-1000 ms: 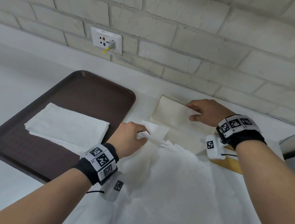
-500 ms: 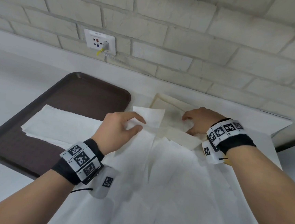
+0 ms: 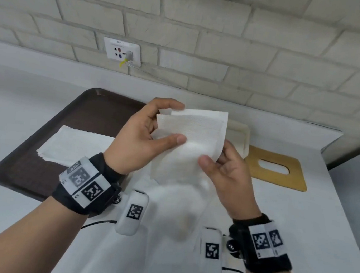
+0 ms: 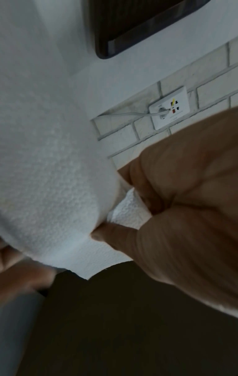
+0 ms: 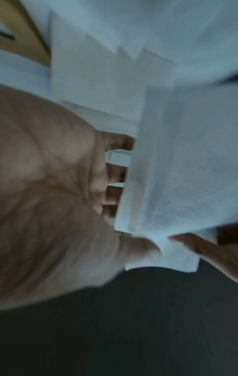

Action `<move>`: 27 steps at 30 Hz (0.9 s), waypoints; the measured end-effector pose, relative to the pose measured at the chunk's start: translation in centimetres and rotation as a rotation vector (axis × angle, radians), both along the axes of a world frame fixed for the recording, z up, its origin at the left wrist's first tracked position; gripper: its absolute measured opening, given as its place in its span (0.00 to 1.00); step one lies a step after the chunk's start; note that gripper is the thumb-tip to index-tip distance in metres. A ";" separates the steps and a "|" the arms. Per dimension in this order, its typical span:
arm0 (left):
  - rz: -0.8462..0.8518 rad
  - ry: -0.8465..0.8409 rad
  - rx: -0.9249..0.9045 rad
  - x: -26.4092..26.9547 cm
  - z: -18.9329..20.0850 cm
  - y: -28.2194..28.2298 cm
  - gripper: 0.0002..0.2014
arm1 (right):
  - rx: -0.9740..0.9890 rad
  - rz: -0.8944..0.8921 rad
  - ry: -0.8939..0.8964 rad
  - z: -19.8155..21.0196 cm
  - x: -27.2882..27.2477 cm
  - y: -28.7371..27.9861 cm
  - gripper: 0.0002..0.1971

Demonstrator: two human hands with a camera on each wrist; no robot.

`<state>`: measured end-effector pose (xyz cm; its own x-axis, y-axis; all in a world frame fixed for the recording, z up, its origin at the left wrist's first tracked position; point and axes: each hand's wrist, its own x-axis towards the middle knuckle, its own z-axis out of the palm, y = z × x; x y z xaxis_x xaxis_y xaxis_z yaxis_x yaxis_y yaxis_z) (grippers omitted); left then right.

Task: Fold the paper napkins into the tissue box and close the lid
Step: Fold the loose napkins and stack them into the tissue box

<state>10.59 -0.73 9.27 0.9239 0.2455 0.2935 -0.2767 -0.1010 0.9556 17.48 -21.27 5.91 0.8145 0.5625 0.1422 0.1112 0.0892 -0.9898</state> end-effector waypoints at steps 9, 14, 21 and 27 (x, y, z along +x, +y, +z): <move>0.133 0.212 -0.330 -2.7 -3.0 -2.9 0.25 | 0.023 -0.427 0.004 -0.8 -4.8 0.3 0.07; 0.020 0.233 -0.378 -3.5 -3.4 -3.1 0.18 | 0.089 -0.404 0.168 -0.6 -6.3 -0.8 0.11; -0.003 0.279 -0.351 -3.5 -4.4 -2.9 0.09 | 0.034 -0.600 0.097 0.0 -7.3 -2.6 0.03; 0.090 0.361 -0.257 -3.2 -6.4 -1.4 0.08 | 0.335 -0.539 0.085 3.5 -9.1 -4.4 0.09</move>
<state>7.39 -2.12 2.84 0.9274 0.3526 -0.1247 0.0782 0.1434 0.9866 8.33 -25.68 9.45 0.9869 0.0071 0.1614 0.1488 0.3484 -0.9254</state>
